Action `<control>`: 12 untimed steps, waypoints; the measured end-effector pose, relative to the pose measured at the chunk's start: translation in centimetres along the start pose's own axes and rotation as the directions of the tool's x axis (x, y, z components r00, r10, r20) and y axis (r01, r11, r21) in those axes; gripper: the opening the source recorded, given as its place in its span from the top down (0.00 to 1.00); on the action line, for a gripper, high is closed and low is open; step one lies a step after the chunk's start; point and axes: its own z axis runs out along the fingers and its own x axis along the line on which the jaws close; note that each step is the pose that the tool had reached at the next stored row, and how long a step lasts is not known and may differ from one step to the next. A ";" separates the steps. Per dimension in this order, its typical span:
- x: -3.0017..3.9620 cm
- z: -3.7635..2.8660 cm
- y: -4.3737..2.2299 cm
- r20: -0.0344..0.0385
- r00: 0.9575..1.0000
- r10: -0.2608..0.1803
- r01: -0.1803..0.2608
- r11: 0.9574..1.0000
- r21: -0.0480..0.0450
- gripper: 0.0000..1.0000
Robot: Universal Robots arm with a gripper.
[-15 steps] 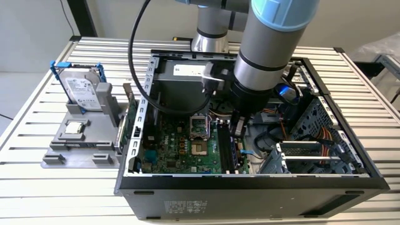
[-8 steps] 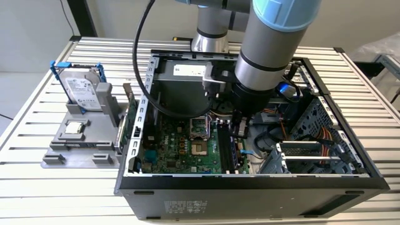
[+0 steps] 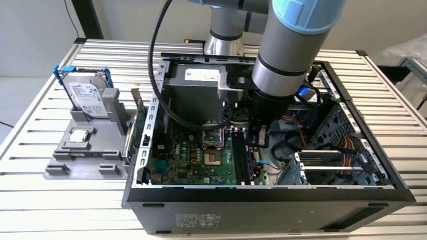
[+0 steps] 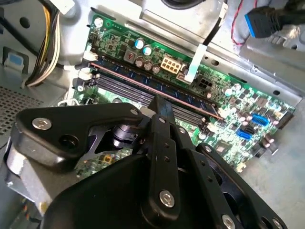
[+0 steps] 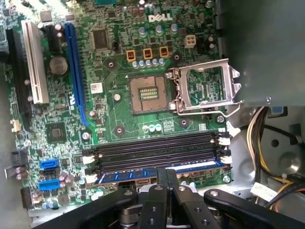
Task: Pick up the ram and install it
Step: 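Press down the ram until it locks into place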
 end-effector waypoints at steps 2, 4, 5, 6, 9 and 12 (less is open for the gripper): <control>-0.01 0.00 -0.10 0.000 1.000 -0.023 0.023 1.000 -0.001 1.00; -0.03 0.01 -0.26 0.000 0.999 -0.044 0.044 0.999 -0.002 1.00; -0.05 0.01 -0.36 0.000 0.999 -0.054 0.054 0.999 -0.002 1.00; -0.06 0.00 -0.45 0.000 0.998 -0.063 0.063 0.998 -0.003 1.00; -0.07 0.01 -0.59 0.000 0.997 -0.083 0.083 0.997 -0.003 1.00; -0.08 0.03 -0.60 0.000 0.997 -0.083 0.083 0.997 -0.004 1.00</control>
